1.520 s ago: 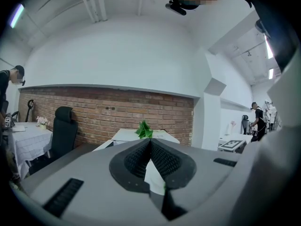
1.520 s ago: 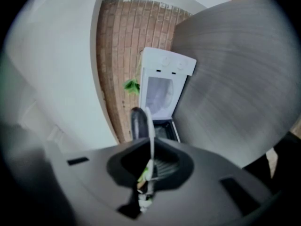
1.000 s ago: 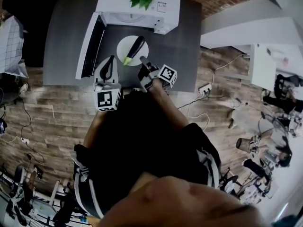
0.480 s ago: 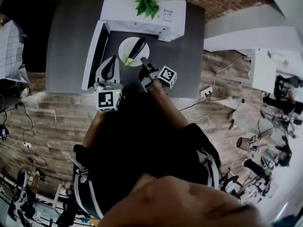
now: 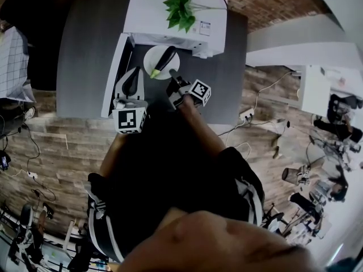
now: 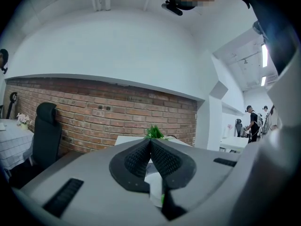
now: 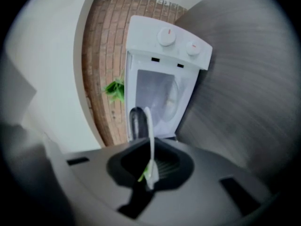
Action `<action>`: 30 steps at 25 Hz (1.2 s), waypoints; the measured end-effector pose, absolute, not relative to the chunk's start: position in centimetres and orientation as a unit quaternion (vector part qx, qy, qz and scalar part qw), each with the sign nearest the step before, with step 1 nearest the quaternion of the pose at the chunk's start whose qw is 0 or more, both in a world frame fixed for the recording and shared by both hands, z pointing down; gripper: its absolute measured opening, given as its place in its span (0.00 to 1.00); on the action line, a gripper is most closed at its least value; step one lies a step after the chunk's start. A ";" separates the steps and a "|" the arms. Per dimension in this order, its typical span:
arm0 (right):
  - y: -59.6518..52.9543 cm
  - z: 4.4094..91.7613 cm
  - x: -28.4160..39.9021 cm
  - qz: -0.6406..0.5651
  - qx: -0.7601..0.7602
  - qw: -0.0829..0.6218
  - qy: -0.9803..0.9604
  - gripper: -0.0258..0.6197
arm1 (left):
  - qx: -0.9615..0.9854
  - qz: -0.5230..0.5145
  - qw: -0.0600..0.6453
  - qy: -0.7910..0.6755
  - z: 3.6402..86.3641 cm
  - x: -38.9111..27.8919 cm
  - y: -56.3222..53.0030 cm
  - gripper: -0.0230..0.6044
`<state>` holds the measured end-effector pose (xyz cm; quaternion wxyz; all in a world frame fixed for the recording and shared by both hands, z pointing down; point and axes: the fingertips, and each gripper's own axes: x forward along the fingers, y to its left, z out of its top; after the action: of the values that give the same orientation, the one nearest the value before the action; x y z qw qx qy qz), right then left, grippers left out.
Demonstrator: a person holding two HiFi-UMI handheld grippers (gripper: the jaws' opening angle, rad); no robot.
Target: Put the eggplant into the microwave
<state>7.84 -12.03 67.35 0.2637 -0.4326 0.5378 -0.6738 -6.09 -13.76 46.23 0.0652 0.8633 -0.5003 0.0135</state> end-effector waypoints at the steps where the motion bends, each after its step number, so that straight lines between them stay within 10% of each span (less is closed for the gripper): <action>1: -12.3 67.6 7.9 -0.674 -0.435 0.262 0.537 0.10 | 0.863 0.014 0.068 -0.500 46.3 -6.1 -14.0 0.09; 30: -22.7 73.1 8.2 -0.658 -0.455 0.270 0.535 0.10 | 0.864 0.022 0.085 -0.496 47.9 -5.6 -17.5 0.09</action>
<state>8.24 -22.71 73.09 0.2702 -0.4550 0.5353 -0.6583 -5.58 -17.49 47.88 0.0853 0.8636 -0.4965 0.0223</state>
